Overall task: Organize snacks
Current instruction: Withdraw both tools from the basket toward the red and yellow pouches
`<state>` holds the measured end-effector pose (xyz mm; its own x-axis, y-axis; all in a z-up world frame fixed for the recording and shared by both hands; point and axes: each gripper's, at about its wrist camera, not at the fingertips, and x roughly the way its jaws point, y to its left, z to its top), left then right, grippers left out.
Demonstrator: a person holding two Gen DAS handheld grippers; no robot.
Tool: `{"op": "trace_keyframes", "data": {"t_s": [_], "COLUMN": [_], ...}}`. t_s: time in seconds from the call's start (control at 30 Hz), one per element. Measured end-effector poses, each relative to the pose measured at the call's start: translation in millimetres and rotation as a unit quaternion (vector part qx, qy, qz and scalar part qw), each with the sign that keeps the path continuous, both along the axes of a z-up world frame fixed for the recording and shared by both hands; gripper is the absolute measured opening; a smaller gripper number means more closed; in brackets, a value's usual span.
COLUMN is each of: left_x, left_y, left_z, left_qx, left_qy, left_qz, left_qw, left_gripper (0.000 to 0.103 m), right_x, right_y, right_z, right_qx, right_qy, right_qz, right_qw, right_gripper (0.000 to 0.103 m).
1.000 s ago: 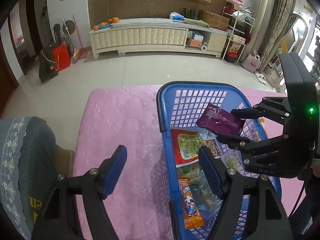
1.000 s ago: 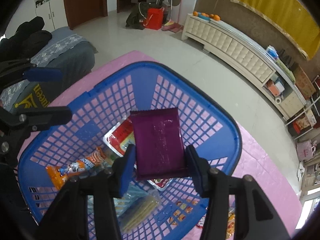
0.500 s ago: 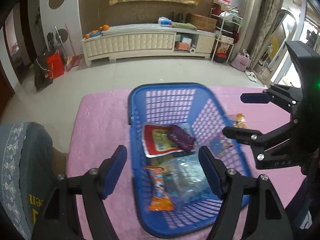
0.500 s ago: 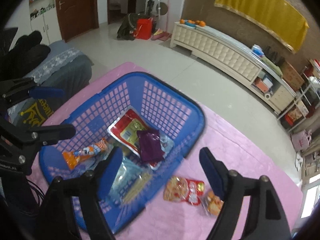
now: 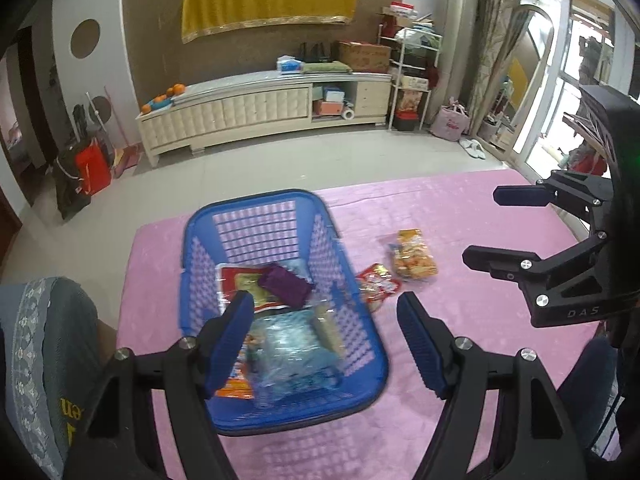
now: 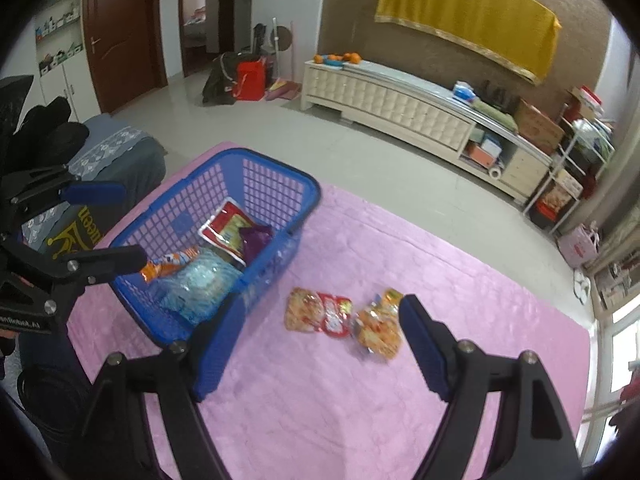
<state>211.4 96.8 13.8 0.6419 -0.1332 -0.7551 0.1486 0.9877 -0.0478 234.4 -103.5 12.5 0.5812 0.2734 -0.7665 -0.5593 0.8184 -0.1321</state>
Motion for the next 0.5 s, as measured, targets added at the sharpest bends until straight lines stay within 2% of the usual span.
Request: {"op": "trace_keyframes", "data": {"t_s": [0.23,0.5], "left_x": [9.4,31.3], "left_y": [-43.9,-83.6], "left_z": [-5.1,-19.2], "left_qx": [0.004,0.006], "left_qy": [0.004,0.023], "left_qz": [-0.024,-0.025], "left_qw": [0.9997,0.9994], "left_gripper": [0.072,0.072], "right_x": [-8.8,-1.1], "right_y": [-43.1,-95.9], "right_z": [-4.6,-21.4], "right_qx": [0.021,0.047], "right_qy": [0.005,0.018], "right_qz": [-0.035,-0.080], "right_qw": [0.999,0.995], "right_gripper": [0.082,0.083]}}
